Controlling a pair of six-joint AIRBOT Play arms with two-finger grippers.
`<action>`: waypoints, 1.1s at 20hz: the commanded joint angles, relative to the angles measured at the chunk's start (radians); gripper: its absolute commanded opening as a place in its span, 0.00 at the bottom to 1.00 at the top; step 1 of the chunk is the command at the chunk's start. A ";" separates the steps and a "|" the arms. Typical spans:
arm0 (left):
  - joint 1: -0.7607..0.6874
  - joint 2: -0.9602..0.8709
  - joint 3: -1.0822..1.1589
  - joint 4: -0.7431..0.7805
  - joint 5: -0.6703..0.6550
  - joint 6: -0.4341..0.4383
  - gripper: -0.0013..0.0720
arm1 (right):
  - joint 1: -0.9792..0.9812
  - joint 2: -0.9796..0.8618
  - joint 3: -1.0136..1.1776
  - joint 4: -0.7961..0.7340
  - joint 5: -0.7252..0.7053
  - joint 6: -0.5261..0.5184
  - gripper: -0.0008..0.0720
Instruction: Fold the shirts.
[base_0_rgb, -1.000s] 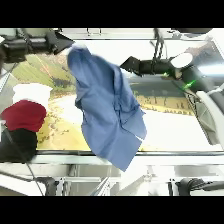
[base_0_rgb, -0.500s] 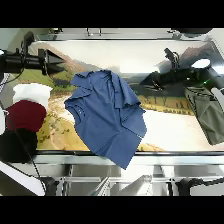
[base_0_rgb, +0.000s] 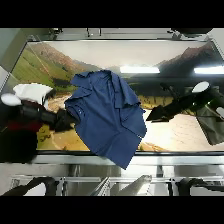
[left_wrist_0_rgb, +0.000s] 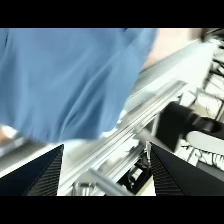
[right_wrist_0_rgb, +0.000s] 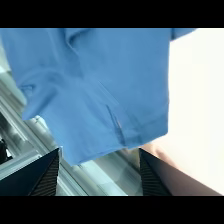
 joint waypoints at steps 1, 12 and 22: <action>-0.015 0.193 -0.294 0.029 0.130 -0.027 0.79 | 0.006 0.016 -0.110 -0.022 -0.097 -0.025 0.76; -0.274 0.182 -0.441 -0.071 0.466 -0.031 0.79 | 0.012 -0.012 -0.119 0.016 -0.118 -0.016 0.76; -0.447 -0.079 -0.257 -0.072 0.531 -0.005 0.11 | 0.012 -0.012 -0.119 0.024 -0.084 0.002 0.76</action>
